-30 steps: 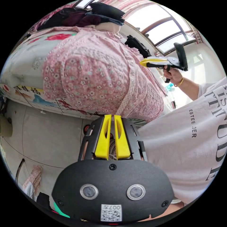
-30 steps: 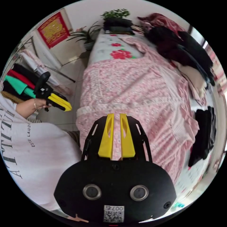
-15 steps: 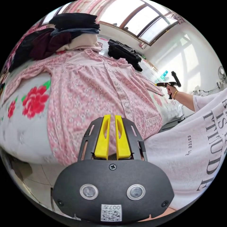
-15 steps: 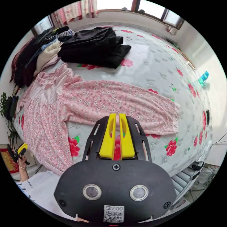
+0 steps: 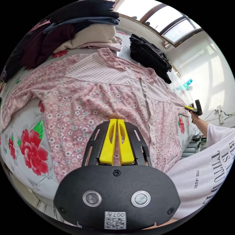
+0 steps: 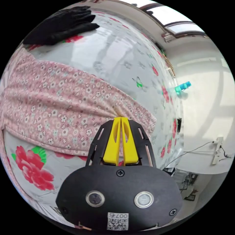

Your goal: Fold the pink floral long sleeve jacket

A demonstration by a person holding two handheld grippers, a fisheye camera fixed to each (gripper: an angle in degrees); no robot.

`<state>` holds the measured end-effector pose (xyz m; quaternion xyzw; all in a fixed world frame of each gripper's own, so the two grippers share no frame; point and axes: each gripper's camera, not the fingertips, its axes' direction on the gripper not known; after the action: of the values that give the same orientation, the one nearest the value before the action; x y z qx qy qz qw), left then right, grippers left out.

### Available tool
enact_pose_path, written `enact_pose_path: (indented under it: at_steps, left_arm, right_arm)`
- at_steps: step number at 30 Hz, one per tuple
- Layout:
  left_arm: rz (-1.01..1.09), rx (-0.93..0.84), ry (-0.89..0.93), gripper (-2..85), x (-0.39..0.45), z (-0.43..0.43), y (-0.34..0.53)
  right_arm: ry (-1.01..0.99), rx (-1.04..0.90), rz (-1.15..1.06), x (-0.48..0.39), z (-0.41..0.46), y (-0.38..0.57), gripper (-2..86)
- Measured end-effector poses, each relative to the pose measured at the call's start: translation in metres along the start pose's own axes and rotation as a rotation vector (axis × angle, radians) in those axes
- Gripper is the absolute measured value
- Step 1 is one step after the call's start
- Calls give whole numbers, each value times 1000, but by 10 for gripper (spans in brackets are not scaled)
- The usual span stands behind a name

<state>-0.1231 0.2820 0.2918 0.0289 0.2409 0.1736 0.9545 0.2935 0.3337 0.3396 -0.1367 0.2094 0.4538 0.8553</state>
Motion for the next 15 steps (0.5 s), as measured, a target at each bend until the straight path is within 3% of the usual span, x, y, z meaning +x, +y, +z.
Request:
enact_pose_path:
  at_steps: [3,5,10,12,15]
  left_arm:
    - [-12,-18,12,-9,7,14,-2]
    - [-32,-32,-17,-8,12,18,-6]
    - [25,10,-31,12,53,1,-20]
    - [53,13,1,29,71,1,-19]
    - [103,-48,42,47,97,17,-8]
  right_arm:
    - [-197,20,182,59,13,8,-2]
    - [-280,19,187,72,9,9,-2]
    - [-354,371,236,75,-82,48,0]
    - [-557,535,53,31,-129,42,5]
    - [-847,613,-261,-56,-174,5,20]
